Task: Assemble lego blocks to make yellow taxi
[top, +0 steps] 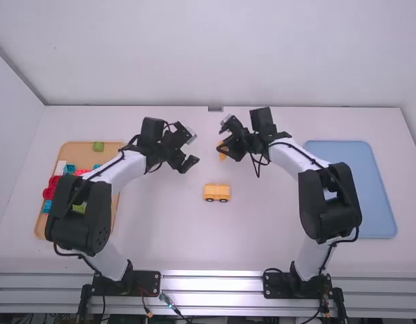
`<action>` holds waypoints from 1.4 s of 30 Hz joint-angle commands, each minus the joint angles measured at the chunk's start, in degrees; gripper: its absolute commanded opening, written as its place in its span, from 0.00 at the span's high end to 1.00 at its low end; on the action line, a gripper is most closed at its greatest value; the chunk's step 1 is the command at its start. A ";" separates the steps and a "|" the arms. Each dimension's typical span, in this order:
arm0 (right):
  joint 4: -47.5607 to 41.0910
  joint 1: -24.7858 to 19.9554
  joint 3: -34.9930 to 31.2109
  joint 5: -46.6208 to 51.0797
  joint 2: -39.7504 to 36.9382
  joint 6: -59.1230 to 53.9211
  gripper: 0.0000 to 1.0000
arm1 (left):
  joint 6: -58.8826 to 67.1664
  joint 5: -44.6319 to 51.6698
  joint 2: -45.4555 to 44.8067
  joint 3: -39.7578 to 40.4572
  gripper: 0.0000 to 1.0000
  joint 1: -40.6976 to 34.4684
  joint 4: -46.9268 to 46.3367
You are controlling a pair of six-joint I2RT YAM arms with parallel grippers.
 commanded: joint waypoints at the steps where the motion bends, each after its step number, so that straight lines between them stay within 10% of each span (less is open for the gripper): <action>1: -4.46 2.54 4.68 7.91 -0.33 -9.55 1.00 | -1.86 -1.70 -6.16 -0.28 0.01 3.58 -0.09; 18: -31.43 18.40 28.02 17.57 16.20 -20.50 1.00 | -19.45 -4.81 -44.98 -29.24 0.01 29.05 18.36; 42: -31.06 31.80 25.29 30.51 20.35 -19.19 1.00 | -26.01 -2.75 -35.67 -30.40 0.01 34.16 27.65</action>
